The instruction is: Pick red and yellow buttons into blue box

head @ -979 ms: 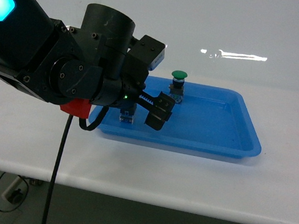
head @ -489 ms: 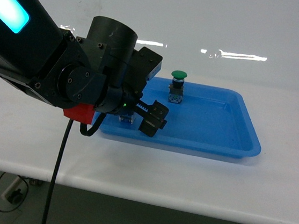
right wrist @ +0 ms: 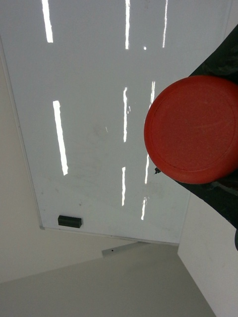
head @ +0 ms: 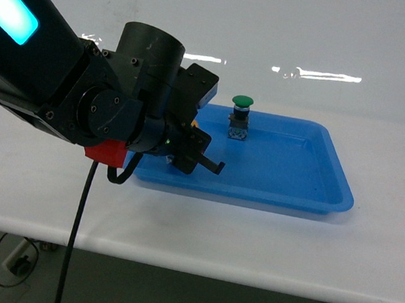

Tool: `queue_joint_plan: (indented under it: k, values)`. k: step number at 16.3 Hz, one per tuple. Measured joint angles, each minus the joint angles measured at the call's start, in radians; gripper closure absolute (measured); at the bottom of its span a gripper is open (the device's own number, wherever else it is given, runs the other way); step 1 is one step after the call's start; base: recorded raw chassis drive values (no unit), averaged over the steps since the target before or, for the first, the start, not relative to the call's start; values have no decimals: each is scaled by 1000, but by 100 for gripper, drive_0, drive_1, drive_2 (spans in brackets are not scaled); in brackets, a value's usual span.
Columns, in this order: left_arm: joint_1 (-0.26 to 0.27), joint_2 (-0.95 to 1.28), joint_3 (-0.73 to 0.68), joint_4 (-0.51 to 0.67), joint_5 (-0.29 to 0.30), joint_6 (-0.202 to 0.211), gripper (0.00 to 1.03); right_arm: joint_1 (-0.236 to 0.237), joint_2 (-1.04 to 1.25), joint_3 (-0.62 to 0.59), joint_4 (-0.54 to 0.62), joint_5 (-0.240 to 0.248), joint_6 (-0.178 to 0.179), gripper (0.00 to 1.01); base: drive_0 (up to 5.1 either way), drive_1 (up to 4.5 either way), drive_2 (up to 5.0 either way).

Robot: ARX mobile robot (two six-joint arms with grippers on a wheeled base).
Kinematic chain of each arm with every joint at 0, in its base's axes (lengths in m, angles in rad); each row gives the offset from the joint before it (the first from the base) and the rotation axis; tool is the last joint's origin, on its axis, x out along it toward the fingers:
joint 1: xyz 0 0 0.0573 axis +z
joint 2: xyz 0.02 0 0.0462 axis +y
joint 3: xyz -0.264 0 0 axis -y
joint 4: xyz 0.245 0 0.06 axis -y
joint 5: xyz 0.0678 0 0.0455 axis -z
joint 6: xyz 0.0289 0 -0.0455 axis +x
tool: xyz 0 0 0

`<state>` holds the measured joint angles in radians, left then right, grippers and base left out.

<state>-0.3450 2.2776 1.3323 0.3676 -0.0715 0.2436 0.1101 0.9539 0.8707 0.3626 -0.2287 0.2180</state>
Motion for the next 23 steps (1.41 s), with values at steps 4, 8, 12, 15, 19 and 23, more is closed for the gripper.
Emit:
queue_joint_plan:
  k: [4,8,12,15,19,23]
  values:
    - [36,-125,-187,165,-47,37,79,0,0,0,0,0,0,73,0,0,0]
    - [90,-558,-442,304,-60,64,79,0,0,0,0,0,0,73,0,0,0]
    - [121,-782,-542,290,-55,69,79,0,0,0,0,0,0,73,0,0,0]
    - [136,-951,-610,292,-87,41,79,0,0,0,0,0,0,73,0,0,0]
    - [108,-1053,-678,268,-105,-1,79,0,0,0,0,0,0,73,0,0,0]
    - [169,-1122,-782,269,-67,-8,79,87,-215,-78,-153,88,-2,73,0,0,0]
